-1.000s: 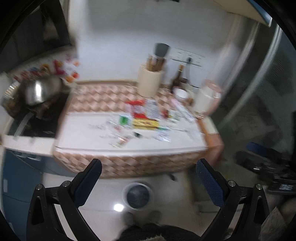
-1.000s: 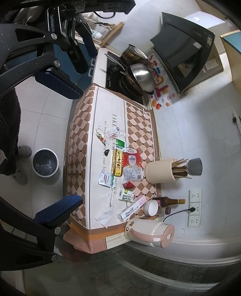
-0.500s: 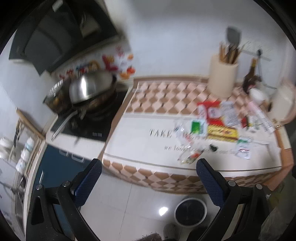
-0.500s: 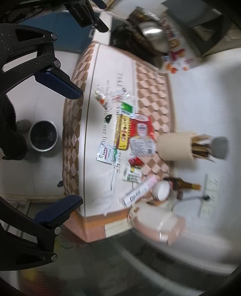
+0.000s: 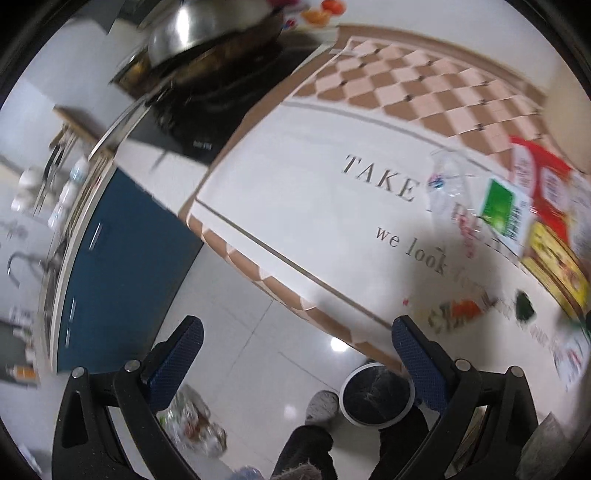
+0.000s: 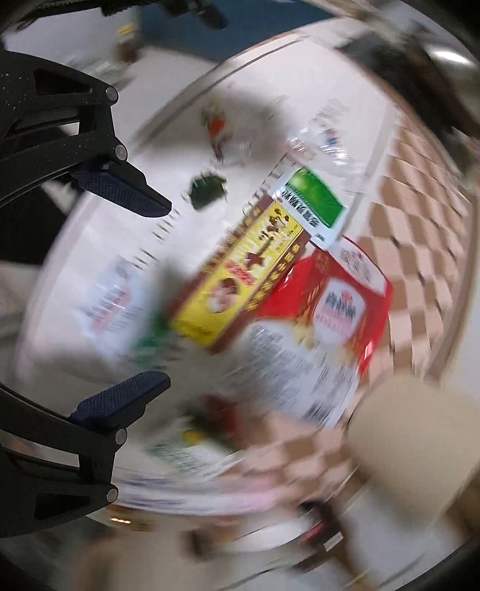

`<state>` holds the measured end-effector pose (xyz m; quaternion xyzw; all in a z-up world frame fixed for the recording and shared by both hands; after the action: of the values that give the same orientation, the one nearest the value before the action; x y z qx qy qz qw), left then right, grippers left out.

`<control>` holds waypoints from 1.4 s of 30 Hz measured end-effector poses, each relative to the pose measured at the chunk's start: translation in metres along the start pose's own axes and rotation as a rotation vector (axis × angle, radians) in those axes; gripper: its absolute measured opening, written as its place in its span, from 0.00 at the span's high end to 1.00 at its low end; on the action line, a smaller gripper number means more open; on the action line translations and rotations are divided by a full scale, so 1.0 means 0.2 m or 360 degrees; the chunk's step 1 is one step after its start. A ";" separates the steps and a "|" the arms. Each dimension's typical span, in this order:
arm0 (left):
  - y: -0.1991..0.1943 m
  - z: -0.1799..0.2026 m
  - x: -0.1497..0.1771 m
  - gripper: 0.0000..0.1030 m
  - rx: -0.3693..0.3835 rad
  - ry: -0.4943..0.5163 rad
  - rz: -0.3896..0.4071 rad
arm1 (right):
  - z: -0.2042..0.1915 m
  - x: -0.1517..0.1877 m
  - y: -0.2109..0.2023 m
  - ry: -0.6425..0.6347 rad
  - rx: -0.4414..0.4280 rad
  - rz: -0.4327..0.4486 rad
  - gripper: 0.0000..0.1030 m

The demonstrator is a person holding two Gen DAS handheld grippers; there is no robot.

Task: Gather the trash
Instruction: 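Grasp the yellow box with the right tool while the left tool grasps the plastic wrapper, then carry both items down over the white bin and open both tools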

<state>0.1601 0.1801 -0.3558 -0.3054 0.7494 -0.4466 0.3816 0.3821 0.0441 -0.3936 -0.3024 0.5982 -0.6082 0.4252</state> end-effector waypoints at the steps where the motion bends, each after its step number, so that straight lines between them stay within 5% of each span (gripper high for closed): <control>1: 0.03 0.02 0.00 0.00 -0.0012 -0.0018 -0.0029 | -0.02 -0.05 0.08 -0.0128 0.0013 -0.0055 0.16; 7: 0.18 0.14 0.04 0.00 0.0042 -0.0116 -0.0237 | -0.08 -0.15 0.40 -0.0582 0.0167 -0.0278 0.17; 9: 0.21 0.19 0.04 0.00 0.0150 -0.0160 -0.0294 | -0.09 -0.17 0.38 -0.0528 0.0063 -0.0261 0.28; 15: 0.31 0.43 -0.04 0.00 0.0574 -0.0321 -0.0434 | -0.02 -0.19 0.29 -0.0107 -0.0215 -0.0177 0.31; 17: 0.36 0.53 -0.08 0.05 0.0633 -0.0277 -0.0454 | 0.02 -0.18 0.25 0.0049 -0.0274 -0.0129 0.32; 21: 0.40 0.63 -0.16 0.28 0.0540 -0.0108 -0.0370 | 0.08 -0.15 0.20 0.0261 -0.0363 -0.0071 0.33; 23: 0.39 0.64 -0.20 0.51 0.0507 -0.0071 -0.0313 | 0.10 -0.14 0.16 0.0300 -0.0377 -0.0046 0.33; 25: 0.37 0.64 -0.22 0.94 0.0521 -0.0052 -0.0294 | 0.14 -0.11 0.11 0.0316 -0.0379 -0.0022 0.33; 26: 0.37 0.64 -0.22 0.99 0.0537 -0.0043 -0.0307 | 0.18 -0.11 0.11 0.0325 -0.0382 -0.0017 0.34; 35: 0.12 0.49 -0.18 1.00 0.0411 0.0117 -0.0082 | 0.26 -0.01 -0.07 0.0542 -0.0414 0.0129 0.36; 36: 0.08 0.46 -0.16 1.00 0.0419 0.0133 -0.0048 | 0.26 0.01 -0.10 0.0558 -0.0412 0.0148 0.42; 37: 0.03 0.43 -0.14 1.00 0.0418 0.0155 -0.0011 | 0.26 0.04 -0.13 0.0575 -0.0415 0.0173 0.72; 42: -0.01 0.28 0.02 1.00 0.0426 0.0296 0.0090 | 0.18 0.19 -0.15 0.0671 -0.0349 0.0176 0.72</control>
<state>0.2052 0.1519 -0.3731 -0.1879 0.7236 -0.5579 0.3604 0.3913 -0.0078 -0.3663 -0.1801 0.7518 -0.5651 0.2882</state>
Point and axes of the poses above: each gripper's, at about its wrist camera, not at the fingertips, and y roughly the way its jaws point, z to its right, x to its underside, the point moved 8 cm from there along y, roughly the way its jaws point, and after that the axes turned 1 degree about -y, right-handed, at the moved point
